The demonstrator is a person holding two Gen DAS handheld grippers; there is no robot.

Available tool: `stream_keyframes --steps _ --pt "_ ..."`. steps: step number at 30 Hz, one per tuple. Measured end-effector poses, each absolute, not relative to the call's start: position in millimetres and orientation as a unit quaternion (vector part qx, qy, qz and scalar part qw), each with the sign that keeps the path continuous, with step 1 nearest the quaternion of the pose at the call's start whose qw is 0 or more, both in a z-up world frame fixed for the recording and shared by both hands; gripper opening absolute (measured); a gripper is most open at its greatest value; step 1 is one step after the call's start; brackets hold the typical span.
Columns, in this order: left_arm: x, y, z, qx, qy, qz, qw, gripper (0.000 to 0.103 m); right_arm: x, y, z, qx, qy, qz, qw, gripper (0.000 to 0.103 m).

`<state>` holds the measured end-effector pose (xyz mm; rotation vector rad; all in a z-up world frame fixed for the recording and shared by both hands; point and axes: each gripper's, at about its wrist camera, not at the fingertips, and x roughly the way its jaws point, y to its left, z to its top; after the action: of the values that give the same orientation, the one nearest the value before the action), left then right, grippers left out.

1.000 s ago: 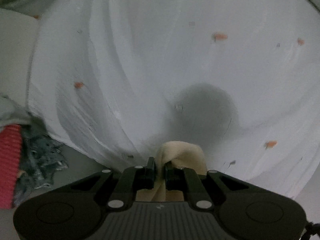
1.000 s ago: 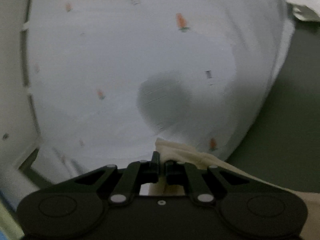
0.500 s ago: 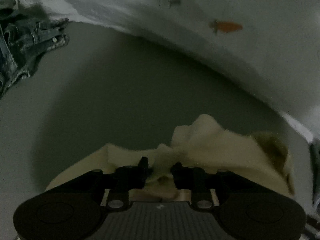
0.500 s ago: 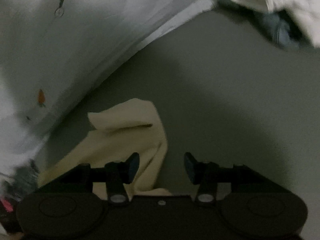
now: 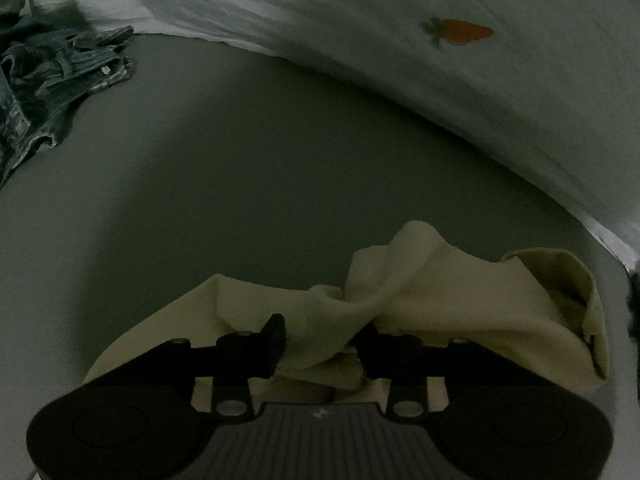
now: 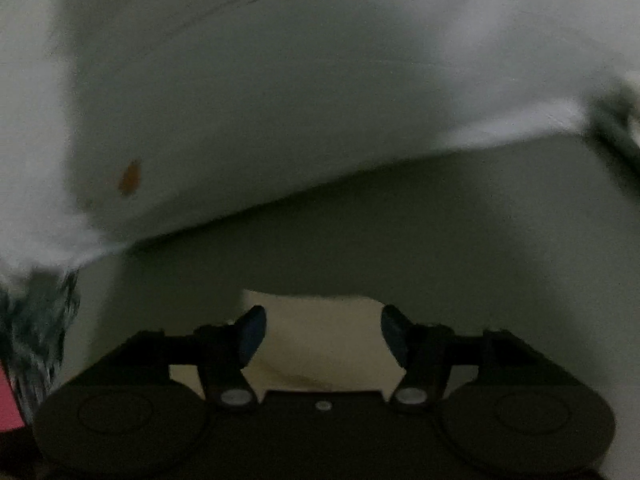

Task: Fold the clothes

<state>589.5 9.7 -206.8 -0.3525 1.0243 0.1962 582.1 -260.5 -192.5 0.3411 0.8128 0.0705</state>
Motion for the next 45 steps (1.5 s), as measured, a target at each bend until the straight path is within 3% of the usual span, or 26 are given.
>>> stream_keyframes --steps 6,7,8,10,11,15,17,19,26,28,32,35,41,45 --pt "592.7 11.0 -206.4 -0.169 0.489 0.089 0.851 0.041 656.3 -194.4 -230.6 -0.021 0.449 0.088 0.889 0.075" --pt "593.7 11.7 -206.8 -0.169 0.489 0.088 0.851 0.041 665.2 -189.5 -242.2 -0.046 0.467 0.084 0.879 0.065" --pt "595.1 12.8 -207.7 -0.170 0.489 0.086 0.851 0.041 670.5 -188.7 -252.6 -0.064 0.479 0.081 0.872 0.040" --pt "598.6 15.8 -210.7 -0.171 0.486 0.085 0.853 0.041 670.7 -196.9 -255.3 -0.061 0.486 0.080 0.868 0.011" --pt "598.6 17.4 -211.8 -0.173 0.483 0.087 0.854 0.041 662.1 -208.2 -245.4 -0.036 0.465 0.069 0.882 0.004" --pt "599.6 22.7 -217.4 -0.188 0.475 0.089 0.855 0.029 588.6 -248.1 -168.1 -0.002 0.297 -0.077 0.952 0.004" --pt "600.2 22.7 -220.1 -0.188 0.479 0.098 0.852 0.028 536.1 -271.4 -132.5 0.020 0.205 -0.188 0.960 0.005" --pt "598.8 24.2 -222.7 -0.198 0.478 0.100 0.850 0.028 492.9 -297.6 -117.5 0.032 0.176 -0.275 0.945 0.008" --pt "599.0 22.2 -217.9 -0.184 0.484 0.083 0.851 0.030 442.4 -356.5 -194.5 0.117 0.395 -0.350 0.841 0.028" --pt "598.6 20.5 -214.3 -0.172 0.485 0.077 0.854 0.030 435.2 -354.4 -203.4 0.162 0.405 -0.349 0.830 0.039" --pt "597.2 20.3 -204.8 -0.163 0.481 0.059 0.859 0.030 452.8 -332.7 -195.8 0.143 0.375 -0.279 0.872 0.053" --pt "597.4 18.4 -195.8 -0.137 0.475 0.033 0.869 0.036 482.2 -311.5 -196.0 0.109 0.372 -0.150 0.910 0.063" --pt "608.7 17.9 -197.4 -0.112 0.476 0.009 0.873 0.039 543.3 -279.5 -238.2 0.038 0.419 0.038 0.907 0.068" --pt "611.0 22.7 -202.5 -0.131 0.475 0.009 0.870 0.038 563.8 -275.6 -264.6 0.039 0.445 0.032 0.894 0.069"
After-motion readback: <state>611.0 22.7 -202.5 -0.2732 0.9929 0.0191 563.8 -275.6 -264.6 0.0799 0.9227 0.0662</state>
